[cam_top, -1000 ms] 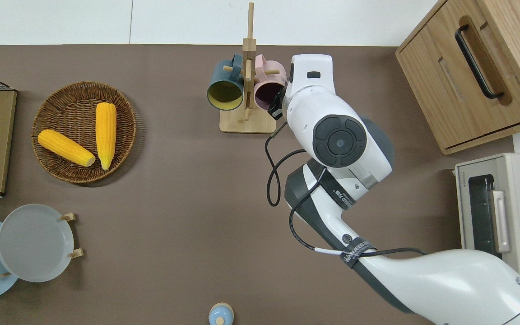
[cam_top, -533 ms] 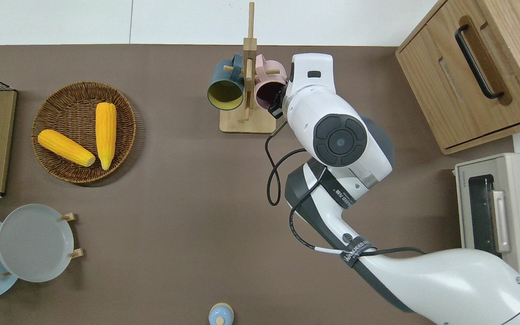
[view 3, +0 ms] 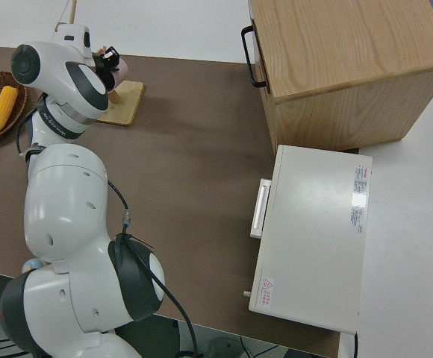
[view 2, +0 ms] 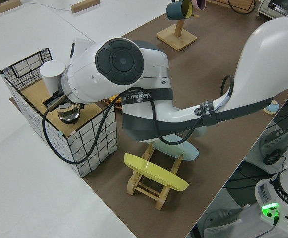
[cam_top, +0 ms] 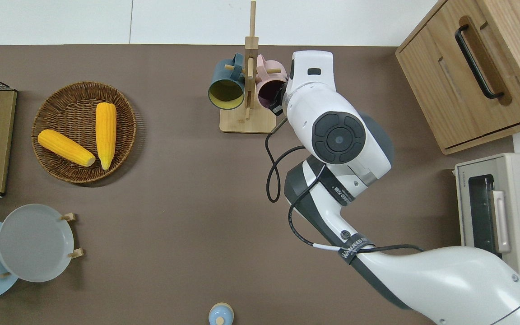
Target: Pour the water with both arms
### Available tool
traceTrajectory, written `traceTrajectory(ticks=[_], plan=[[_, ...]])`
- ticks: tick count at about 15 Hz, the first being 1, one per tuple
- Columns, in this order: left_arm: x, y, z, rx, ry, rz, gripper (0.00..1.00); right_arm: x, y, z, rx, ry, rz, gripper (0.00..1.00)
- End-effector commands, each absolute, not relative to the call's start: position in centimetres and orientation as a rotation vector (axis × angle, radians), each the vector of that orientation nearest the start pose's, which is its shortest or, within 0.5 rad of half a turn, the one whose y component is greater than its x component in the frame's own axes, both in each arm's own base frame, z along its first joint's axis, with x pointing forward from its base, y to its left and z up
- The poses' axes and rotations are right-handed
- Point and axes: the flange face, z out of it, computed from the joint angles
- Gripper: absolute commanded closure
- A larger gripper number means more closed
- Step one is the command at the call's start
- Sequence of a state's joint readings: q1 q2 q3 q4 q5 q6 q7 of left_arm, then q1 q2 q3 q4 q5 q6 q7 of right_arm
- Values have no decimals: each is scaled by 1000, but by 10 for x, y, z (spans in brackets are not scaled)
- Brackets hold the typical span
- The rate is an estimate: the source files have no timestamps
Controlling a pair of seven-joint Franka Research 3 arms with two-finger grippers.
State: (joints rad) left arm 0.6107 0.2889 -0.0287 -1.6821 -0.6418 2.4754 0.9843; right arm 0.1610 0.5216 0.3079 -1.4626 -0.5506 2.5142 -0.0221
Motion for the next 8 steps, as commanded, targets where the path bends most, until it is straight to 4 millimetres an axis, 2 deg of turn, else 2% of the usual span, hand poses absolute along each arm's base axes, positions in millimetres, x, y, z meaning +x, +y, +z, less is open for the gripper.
traceTrajectory(ticks=[1, 8], plan=[[569, 374, 488, -2974, -52, -1121, 1000, 684, 300, 453, -2925, -1145, -1009, 846], [569, 374, 489, -2972, -51, -1123, 1000, 687, 300, 448, -2928, -1138, -998, 863]])
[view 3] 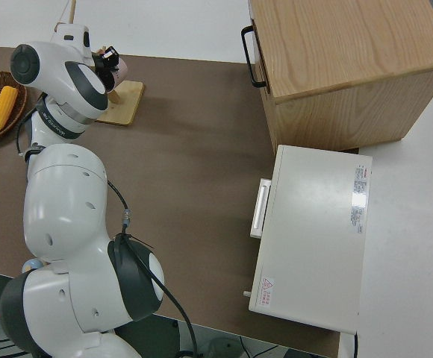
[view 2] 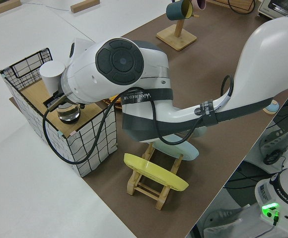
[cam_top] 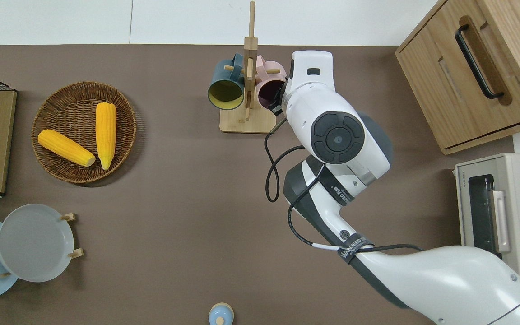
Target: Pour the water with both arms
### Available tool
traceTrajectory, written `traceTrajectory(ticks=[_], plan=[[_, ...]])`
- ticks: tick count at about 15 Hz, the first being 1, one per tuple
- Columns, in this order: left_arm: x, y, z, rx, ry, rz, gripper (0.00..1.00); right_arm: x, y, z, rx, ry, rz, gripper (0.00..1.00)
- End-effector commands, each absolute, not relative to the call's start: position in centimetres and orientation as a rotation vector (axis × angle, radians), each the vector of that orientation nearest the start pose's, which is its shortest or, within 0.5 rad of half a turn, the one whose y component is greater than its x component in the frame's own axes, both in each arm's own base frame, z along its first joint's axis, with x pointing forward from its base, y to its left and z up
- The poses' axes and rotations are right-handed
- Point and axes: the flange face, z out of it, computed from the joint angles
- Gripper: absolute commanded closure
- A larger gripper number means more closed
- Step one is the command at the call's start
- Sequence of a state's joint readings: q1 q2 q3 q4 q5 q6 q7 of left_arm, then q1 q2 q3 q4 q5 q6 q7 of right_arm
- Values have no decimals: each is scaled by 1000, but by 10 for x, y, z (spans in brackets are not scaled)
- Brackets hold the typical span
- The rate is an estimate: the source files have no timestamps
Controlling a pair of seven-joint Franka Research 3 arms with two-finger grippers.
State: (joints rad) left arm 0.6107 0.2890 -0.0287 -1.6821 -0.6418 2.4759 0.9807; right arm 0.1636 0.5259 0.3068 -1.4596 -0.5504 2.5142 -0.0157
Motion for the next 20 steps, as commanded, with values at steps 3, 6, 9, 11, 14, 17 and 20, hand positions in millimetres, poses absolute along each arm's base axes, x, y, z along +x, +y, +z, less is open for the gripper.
traceTrajectory(ticks=[3, 6, 9, 11, 14, 17, 20], plan=[[568, 374, 490, -2971, -51, -1124, 1000, 688, 299, 448, -2926, -1115, -987, 921], [569, 373, 490, -2971, -49, -1125, 1000, 688, 298, 447, -2927, -1117, -985, 975], [568, 374, 490, -2971, -51, -1124, 1000, 687, 299, 447, -2927, -1114, -983, 1000], [568, 374, 490, -2971, -51, -1124, 1000, 687, 299, 447, -2928, -1114, -980, 1000], [569, 373, 490, -2972, -50, -1126, 1000, 687, 299, 447, -2928, -1114, -980, 1000], [569, 373, 490, -2971, -49, -1125, 1000, 687, 299, 448, -2929, -1115, -981, 1000], [569, 373, 491, -2970, -51, -1127, 1000, 686, 298, 453, -2929, -1111, -989, 1000]])
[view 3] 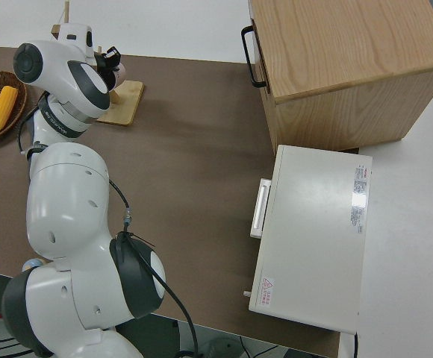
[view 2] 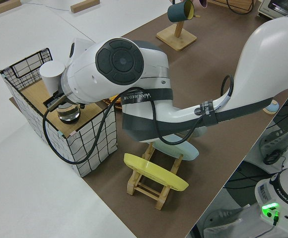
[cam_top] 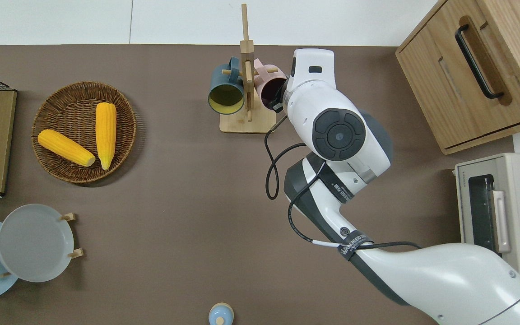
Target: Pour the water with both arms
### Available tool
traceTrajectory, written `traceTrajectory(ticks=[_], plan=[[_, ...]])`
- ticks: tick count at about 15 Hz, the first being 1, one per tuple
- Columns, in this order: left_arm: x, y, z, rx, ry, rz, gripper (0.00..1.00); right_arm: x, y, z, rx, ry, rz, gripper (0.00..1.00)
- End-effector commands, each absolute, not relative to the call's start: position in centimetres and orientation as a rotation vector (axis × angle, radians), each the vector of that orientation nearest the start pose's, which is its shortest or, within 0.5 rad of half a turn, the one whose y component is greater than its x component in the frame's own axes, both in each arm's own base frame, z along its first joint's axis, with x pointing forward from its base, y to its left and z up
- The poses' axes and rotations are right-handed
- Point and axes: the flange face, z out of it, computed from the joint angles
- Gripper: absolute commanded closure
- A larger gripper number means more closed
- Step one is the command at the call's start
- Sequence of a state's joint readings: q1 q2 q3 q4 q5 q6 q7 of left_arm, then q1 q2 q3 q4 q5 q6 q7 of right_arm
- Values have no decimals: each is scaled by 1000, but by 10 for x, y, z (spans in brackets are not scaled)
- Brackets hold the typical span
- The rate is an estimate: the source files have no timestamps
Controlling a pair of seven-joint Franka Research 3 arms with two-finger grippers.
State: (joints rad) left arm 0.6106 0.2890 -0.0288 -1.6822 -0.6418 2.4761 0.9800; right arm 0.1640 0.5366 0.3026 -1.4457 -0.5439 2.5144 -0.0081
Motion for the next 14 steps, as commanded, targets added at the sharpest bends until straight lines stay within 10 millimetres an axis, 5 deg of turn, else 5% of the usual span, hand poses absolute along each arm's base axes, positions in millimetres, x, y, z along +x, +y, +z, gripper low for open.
traceTrajectory(ticks=[1, 14], plan=[[568, 373, 491, -2970, -54, -1127, 1000, 686, 298, 455, -2929, -1109, -992, 1000], [569, 372, 492, -2972, -49, -1127, 1000, 684, 289, 464, -2949, -1104, -976, 1000]])
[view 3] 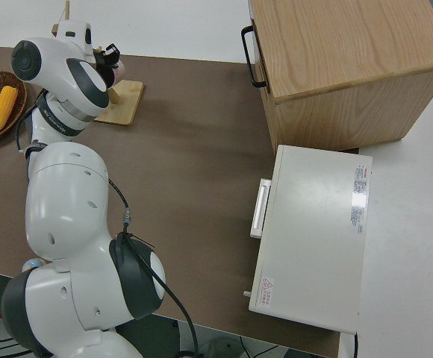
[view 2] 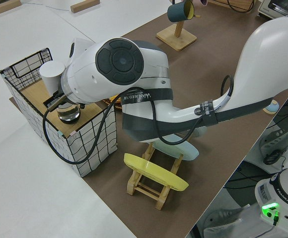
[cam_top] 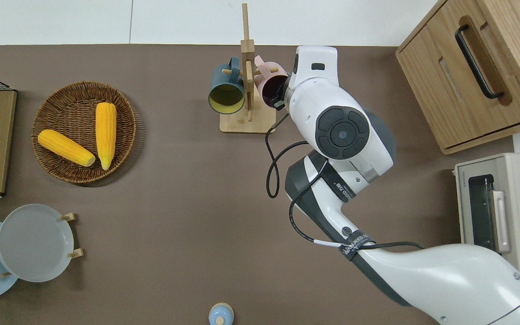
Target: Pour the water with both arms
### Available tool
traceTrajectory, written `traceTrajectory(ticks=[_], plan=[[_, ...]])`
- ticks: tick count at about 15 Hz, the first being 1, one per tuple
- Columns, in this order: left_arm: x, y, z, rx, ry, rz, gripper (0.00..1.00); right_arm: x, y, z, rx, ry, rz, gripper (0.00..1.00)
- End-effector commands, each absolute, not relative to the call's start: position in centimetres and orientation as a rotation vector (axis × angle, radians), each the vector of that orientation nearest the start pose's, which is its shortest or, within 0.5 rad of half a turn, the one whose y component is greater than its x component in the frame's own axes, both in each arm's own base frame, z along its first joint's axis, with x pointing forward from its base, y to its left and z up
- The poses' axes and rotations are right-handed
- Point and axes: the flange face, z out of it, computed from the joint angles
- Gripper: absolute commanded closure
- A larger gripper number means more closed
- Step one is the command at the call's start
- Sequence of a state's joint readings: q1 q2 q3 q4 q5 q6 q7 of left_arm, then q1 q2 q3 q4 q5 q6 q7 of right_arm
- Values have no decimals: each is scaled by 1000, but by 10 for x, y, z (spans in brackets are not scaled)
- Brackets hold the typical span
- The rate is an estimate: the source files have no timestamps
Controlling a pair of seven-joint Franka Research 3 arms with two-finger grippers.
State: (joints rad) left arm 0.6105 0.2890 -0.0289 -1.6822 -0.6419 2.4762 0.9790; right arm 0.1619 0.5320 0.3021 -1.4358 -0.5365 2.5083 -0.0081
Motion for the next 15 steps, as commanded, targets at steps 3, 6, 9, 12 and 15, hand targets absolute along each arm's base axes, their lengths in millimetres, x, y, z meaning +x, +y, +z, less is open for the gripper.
traceTrajectory(ticks=[3, 6, 9, 12, 15], plan=[[570, 368, 495, -2975, -54, -1131, 1000, 682, 288, 461, -2962, -1107, -948, 1000], [570, 368, 495, -2975, -54, -1131, 1000, 680, 289, 462, -2962, -1111, -947, 1000], [570, 368, 496, -2974, -53, -1130, 1000, 679, 287, 462, -2967, -1111, -940, 1000], [570, 367, 501, -2970, -49, -1133, 1000, 678, 284, 466, -2986, -1110, -919, 1000], [572, 364, 504, -2975, -71, -1136, 1000, 679, 279, 469, -2992, -1130, -914, 1000]])
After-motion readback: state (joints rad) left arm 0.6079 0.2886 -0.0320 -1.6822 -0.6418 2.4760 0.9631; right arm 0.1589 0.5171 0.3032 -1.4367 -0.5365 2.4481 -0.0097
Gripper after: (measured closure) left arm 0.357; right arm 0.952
